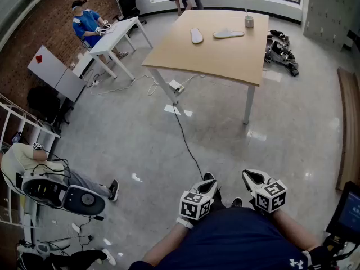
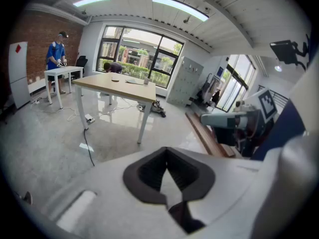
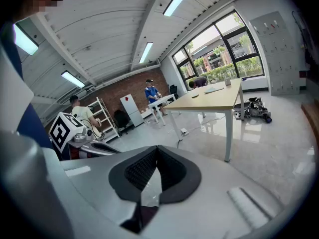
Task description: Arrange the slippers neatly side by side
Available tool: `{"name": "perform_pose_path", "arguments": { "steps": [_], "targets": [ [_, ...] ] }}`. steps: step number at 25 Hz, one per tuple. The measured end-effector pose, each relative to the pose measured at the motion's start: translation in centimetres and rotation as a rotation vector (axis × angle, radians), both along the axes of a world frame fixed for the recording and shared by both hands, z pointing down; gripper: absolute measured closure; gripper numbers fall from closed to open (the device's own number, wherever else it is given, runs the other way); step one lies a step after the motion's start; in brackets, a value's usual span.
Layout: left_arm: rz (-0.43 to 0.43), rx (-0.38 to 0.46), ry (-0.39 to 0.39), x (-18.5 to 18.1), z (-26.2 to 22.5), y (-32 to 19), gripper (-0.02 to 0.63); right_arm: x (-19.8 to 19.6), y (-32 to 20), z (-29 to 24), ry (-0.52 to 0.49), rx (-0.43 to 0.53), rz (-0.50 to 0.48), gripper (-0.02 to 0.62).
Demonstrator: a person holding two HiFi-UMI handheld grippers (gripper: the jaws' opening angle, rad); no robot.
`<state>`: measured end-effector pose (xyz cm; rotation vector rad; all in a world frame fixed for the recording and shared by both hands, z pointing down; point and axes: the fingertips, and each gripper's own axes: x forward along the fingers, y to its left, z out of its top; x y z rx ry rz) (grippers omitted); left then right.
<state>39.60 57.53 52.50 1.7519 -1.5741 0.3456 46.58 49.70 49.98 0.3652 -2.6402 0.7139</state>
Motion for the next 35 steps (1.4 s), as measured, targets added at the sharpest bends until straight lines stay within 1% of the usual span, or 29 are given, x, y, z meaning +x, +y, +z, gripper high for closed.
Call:
{"name": "perform_pose_path", "arguments": {
  "steps": [3,8,16,21,23,25,27,30,32,33,35],
  "targets": [
    [0.017,-0.004,0.006,-1.4,0.1,-0.9,0.601,-1.4,-0.8,0.1,0.008,-0.003,0.012,0.584],
    [0.030,-0.011,0.024,-4.8,0.6,-3.8,0.601,-4.1,-3.9,0.7,0.021,-0.012,0.059,0.584],
    [0.060,0.002,0.041,-12.2,0.5,-7.9,0.601,-11.4,-6.9,0.9,0.063,0.000,0.061,0.584],
    [0.077,0.013,0.074,-16.3,0.9,-9.4,0.601,-15.3,-8.1,1.2,0.101,-0.001,0.087,0.584],
    [0.079,0.019,0.098,-18.5,0.7,-9.9,0.601,-17.5,-8.6,0.8,0.122,0.011,0.089,0.584],
    [0.069,0.023,0.125,-21.6,0.4,-10.4,0.601,-20.2,-9.0,0.1,0.145,0.027,0.085,0.584],
    [0.047,0.025,0.139,-23.6,0.7,-10.4,0.601,-21.3,-9.1,0.0,0.164,0.040,0.078,0.584],
    [0.007,0.027,0.146,-24.0,1.9,-9.8,0.601,-20.5,-8.9,0.8,0.178,0.045,0.072,0.584],
    [-0.012,0.025,0.160,-24.9,2.1,-9.7,0.601,-21.3,-9.1,1.0,0.184,0.040,0.062,0.584],
    [-0.019,0.023,0.168,-25.9,2.0,-9.8,0.601,-22.4,-9.2,0.8,0.188,0.037,0.053,0.584],
    [-0.029,0.016,0.181,-28.9,1.4,-10.0,0.601,-26.1,-9.5,-0.1,0.197,0.038,0.034,0.584]
  ]
}}
